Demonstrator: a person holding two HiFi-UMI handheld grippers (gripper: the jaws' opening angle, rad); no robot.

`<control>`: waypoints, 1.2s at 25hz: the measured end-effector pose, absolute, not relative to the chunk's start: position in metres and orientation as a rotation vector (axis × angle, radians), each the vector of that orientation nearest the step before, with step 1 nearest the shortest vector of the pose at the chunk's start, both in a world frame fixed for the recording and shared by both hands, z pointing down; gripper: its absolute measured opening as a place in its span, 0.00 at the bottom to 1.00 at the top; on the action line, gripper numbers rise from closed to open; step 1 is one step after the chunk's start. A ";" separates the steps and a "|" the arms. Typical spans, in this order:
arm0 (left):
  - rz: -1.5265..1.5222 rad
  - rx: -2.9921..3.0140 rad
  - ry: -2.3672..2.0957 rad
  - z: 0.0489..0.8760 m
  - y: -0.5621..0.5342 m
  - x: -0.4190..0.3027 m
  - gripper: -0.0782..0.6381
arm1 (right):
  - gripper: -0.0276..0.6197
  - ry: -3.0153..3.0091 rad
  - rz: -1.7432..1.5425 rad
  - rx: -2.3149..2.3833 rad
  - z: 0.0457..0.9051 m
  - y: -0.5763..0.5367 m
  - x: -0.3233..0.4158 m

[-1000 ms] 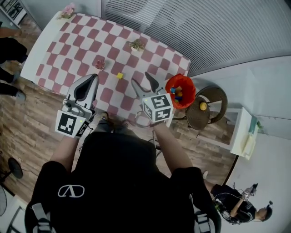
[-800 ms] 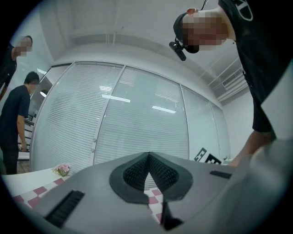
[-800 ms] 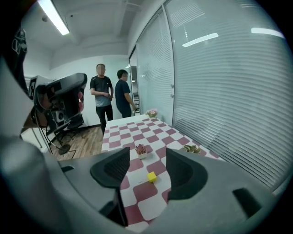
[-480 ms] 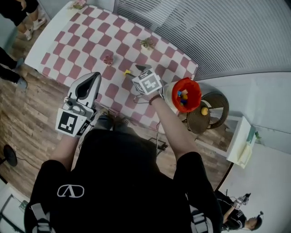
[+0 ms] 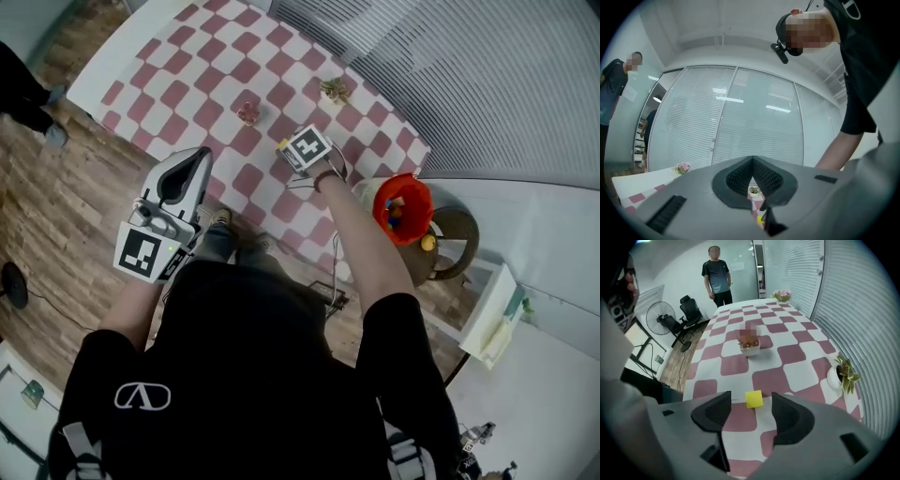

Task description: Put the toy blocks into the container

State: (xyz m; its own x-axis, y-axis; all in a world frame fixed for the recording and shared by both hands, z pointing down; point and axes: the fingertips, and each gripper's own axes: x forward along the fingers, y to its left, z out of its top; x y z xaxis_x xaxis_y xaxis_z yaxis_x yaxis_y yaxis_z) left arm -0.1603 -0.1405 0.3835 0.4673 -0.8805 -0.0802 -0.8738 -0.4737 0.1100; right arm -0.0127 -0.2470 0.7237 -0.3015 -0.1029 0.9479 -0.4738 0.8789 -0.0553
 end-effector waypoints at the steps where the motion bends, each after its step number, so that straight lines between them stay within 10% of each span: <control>1: -0.198 2.637 -1.594 0.384 -0.141 -0.162 0.12 | 0.47 -1.840 0.389 0.409 0.729 -0.247 -0.013; 12: -0.103 2.596 -1.605 0.409 -0.132 -0.176 0.12 | 0.25 -1.700 0.363 0.255 0.761 -0.246 -0.015; 30: -0.228 2.690 -1.534 0.373 -0.149 -0.147 0.12 | 0.25 -2.168 0.200 0.535 0.599 -0.248 -0.035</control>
State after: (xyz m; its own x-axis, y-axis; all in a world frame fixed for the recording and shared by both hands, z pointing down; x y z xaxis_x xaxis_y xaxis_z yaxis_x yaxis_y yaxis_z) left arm -0.1473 -0.1492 0.3733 0.5011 -0.8585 -0.1090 -0.8531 -0.5112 0.1043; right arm -0.0349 -0.2476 0.5989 -0.5295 -0.3049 0.7916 -0.4443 0.8946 0.0474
